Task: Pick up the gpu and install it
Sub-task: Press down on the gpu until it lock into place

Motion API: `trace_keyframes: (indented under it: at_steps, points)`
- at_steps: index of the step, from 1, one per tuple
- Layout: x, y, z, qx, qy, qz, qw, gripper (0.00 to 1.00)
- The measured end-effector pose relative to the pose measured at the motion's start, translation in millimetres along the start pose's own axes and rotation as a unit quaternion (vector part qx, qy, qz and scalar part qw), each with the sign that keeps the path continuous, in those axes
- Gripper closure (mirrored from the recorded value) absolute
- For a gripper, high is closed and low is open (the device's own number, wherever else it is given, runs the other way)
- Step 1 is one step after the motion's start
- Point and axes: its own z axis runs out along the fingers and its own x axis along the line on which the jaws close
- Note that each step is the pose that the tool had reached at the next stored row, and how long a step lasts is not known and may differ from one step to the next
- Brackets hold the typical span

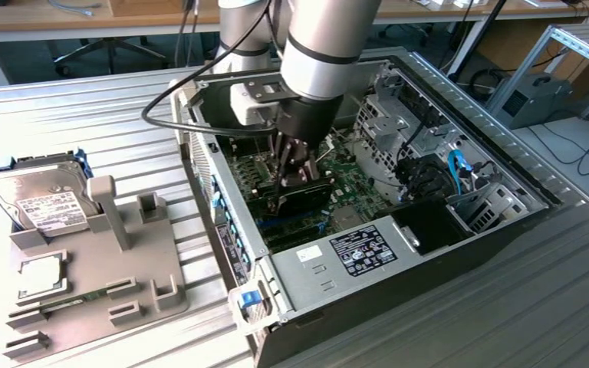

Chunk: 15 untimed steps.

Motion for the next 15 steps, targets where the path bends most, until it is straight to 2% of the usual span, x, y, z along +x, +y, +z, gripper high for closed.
trace_keyframes:
  at_steps: [6, 10, 15]
  points:
    - [-0.1, 13.7, 6.0, 0.0000, 0.0000, 0.000, 1.0000, 0.89]
    - [-0.1, 18.2, 8.8, 0.0000, 0.0000, 0.000, 1.0000, 0.89]
    - [-0.2, 19.8, 11.1, 0.0001, -0.0001, 0.000, 1.0000, 0.89]
